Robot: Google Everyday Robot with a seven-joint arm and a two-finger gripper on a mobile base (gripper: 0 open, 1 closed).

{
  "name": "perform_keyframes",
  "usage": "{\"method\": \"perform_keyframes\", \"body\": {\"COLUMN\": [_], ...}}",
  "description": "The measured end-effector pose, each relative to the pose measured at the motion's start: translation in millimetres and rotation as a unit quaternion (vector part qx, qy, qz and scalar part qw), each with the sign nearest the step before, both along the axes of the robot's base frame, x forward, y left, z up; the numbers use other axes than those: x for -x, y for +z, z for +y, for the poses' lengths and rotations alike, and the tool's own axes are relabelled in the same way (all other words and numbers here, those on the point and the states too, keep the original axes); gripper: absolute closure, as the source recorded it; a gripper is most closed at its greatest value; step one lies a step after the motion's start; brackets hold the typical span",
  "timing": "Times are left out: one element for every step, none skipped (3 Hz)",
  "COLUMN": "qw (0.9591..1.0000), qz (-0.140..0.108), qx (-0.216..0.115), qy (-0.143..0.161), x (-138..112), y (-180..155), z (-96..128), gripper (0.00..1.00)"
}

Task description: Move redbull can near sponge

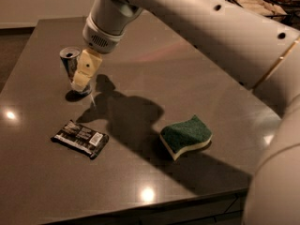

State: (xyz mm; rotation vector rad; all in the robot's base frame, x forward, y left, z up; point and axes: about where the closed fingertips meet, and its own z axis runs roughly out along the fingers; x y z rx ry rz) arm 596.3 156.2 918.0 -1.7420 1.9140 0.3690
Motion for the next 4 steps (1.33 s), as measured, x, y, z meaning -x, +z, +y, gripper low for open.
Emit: {"method": "perform_keyframes", "body": {"qw": [0.9998,0.9993,0.9987,0.9981], "qz": [0.013,0.024,0.032,0.034], "qx": [-0.011,-0.02,-0.028,-0.037], "qy": [0.011,0.02,0.029,0.035], "x": [-2.4,-1.9,0.1,-5.1], "y": [-2.2,-1.6,1.2,7.2], "z": [24.4,41.6,50.1,41.4], "gripper": [0.0,0.13,0.36,0.59]}}
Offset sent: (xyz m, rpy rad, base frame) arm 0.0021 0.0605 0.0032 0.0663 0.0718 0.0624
